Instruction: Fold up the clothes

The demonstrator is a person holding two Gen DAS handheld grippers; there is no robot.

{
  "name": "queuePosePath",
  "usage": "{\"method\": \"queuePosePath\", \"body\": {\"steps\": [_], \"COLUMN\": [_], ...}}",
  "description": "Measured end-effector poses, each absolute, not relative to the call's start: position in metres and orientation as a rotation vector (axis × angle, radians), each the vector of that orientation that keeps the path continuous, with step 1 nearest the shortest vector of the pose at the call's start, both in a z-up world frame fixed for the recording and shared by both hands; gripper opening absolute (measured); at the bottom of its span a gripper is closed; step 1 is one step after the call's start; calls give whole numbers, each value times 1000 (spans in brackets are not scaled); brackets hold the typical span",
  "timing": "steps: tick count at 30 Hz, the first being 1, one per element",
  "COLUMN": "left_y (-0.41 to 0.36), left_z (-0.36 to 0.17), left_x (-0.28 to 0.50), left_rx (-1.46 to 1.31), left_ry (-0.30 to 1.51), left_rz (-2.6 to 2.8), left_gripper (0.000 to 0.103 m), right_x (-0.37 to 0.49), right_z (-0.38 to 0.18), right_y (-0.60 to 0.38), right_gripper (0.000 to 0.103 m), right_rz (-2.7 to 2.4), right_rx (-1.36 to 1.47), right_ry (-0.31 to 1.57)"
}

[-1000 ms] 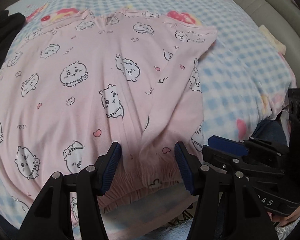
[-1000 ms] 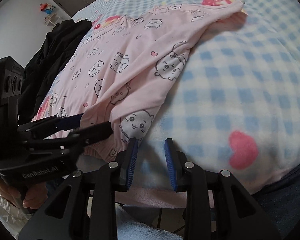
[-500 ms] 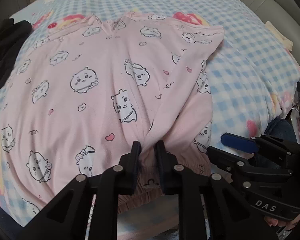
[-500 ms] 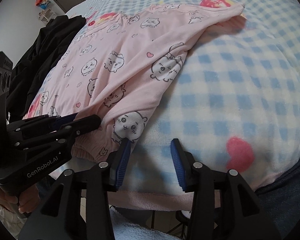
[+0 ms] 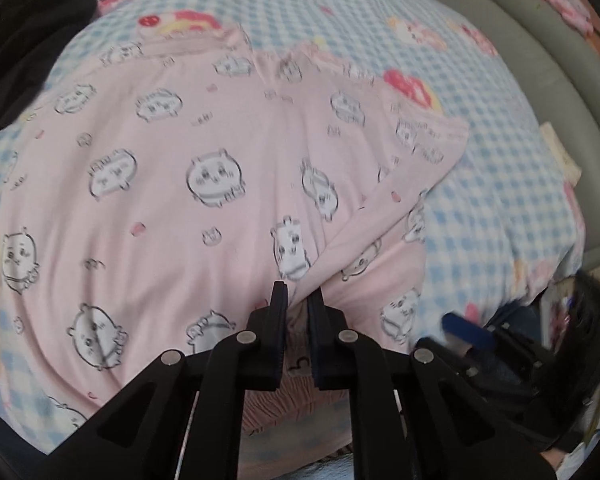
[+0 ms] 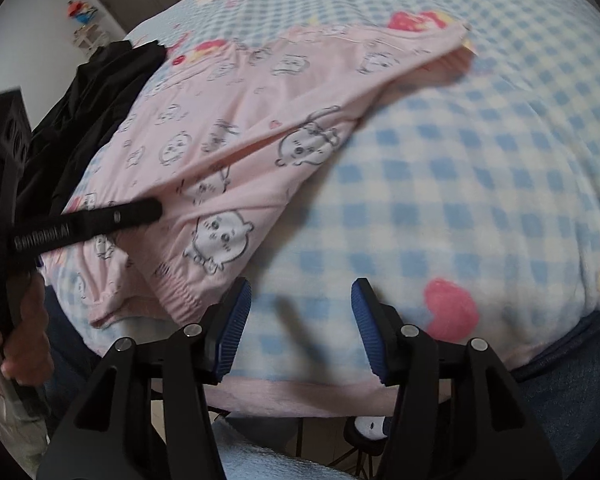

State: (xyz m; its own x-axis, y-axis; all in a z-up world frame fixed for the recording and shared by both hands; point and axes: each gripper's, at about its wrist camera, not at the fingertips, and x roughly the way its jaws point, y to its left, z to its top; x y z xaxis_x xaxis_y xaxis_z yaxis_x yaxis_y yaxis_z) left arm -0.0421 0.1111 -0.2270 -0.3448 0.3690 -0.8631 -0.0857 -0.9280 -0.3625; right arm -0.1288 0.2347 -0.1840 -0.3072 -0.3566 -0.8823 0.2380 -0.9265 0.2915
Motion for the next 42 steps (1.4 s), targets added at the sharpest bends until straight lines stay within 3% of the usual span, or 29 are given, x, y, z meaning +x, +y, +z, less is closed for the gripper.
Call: {"method": "queuePosePath", "body": {"steps": [7,14,17,18,20,23,25,27,37,42], "left_y": [72,49,49,49,50,50,50,50,7,-35], "left_z": [-199,-225,-246,-254,-265,-269,-262,-256,-198,-206], "left_x": [-26,-22,-23,-25,-26,-27,-25,-24,-2,21], "left_rx": [-1525,-1608,-1685,-1725,-1749,-1742,-1707,-1673,-1486,-1513], "left_ry": [-425,-433,-406,-384,-386,-400,-403,-406,-534,-714], "left_rz": [2409,2430,2427,2422,2392,2380,2393,2405,2563,2584], "left_gripper": [9,10,19,30,33,29,15,10,8,8], "right_x": [-129,-129,-131,-132,-132,-134,-134,-135,-139,-135], "right_z": [-175,-171,-183,-185,-185,-184,-183,-183,-164,-164], "right_y": [214,189,177,175,176,178,179,181,165,140], "right_gripper": [54,56,56,56,56,56,56,56,56,56], "right_rz": [-2246,-2178,-2147,-2143,-2149,-2158,-2164,-2170,-2161,-2122], "right_rx": [1540,1504,1541,1549,1552,1556,1558,1561,1513,1490], "right_ry": [-99,-74,-44,-41,-45,-52,-56,-61,-27,5]}}
